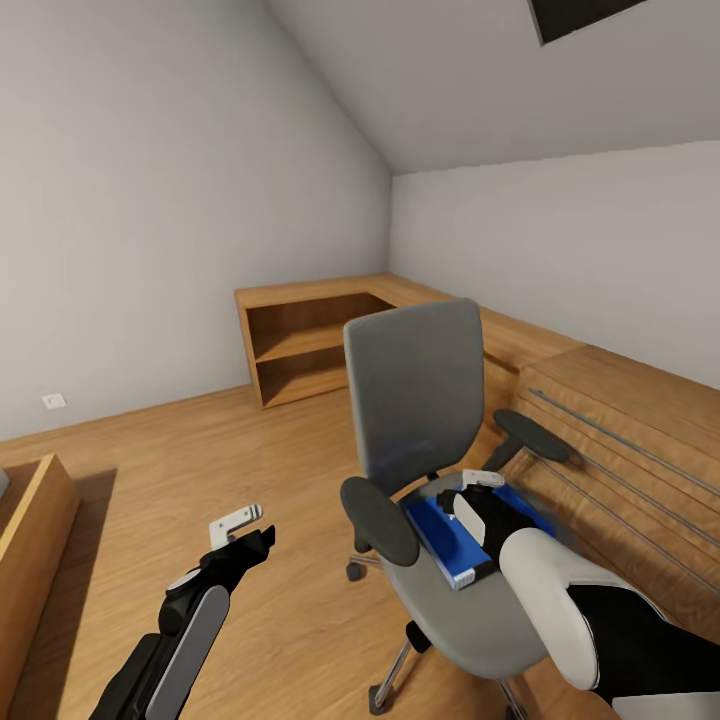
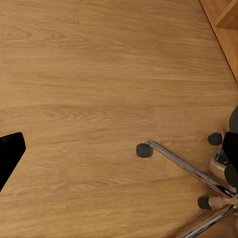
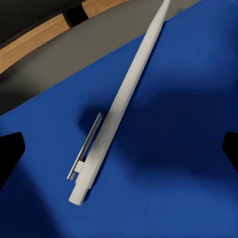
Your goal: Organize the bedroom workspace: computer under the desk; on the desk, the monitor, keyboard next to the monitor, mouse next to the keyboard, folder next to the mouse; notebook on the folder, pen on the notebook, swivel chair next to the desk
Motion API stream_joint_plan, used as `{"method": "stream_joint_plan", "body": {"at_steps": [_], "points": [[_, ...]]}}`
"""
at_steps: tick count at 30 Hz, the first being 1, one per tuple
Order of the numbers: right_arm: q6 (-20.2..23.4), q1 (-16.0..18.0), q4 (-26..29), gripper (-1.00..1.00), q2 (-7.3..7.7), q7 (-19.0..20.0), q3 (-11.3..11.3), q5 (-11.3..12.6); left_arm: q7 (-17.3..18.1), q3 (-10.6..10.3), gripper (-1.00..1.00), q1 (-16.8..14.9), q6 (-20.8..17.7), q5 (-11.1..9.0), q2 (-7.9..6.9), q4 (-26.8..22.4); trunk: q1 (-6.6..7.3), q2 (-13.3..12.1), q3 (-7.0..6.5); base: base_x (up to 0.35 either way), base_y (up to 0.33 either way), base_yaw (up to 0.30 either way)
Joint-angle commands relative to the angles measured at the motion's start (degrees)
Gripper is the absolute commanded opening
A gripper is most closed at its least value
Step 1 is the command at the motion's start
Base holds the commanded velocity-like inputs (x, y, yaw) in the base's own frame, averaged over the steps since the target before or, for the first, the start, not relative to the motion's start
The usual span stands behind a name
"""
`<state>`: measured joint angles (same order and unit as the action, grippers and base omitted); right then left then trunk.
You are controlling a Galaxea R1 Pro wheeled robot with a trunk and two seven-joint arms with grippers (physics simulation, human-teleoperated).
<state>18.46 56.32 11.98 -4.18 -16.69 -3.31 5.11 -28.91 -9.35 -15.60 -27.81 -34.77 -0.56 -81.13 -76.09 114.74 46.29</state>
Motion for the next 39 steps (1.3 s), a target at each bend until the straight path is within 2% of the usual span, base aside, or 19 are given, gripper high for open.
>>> {"method": "stream_joint_plan", "body": {"at_steps": [1,11,39], "points": [[0.15,0.01,0.1,1.0,-0.04,-0.27,-0.3,0.4,-0.59,-0.14,1.0,-0.04,-0.05,-0.56,-0.06,-0.08,0.01,0.03,0.06,0.0,0.0,0.0],[0.11,0.01,0.06,1.0,-0.04,-0.27,-0.3,0.34,-0.78,-0.13,1.0,-0.04,-0.05,-0.56,-0.06,-0.08,-1.97,3.64,1.67,0.0,0.0,0.0],[0.11,0.01,0.06,1.0,-0.04,-0.27,-0.3,0.25,-0.57,0.14,1.0,-0.04,-0.13,-0.84,-0.41,0.44,-1.97,3.64,1.67,0.029,0.0,0.0]]}}
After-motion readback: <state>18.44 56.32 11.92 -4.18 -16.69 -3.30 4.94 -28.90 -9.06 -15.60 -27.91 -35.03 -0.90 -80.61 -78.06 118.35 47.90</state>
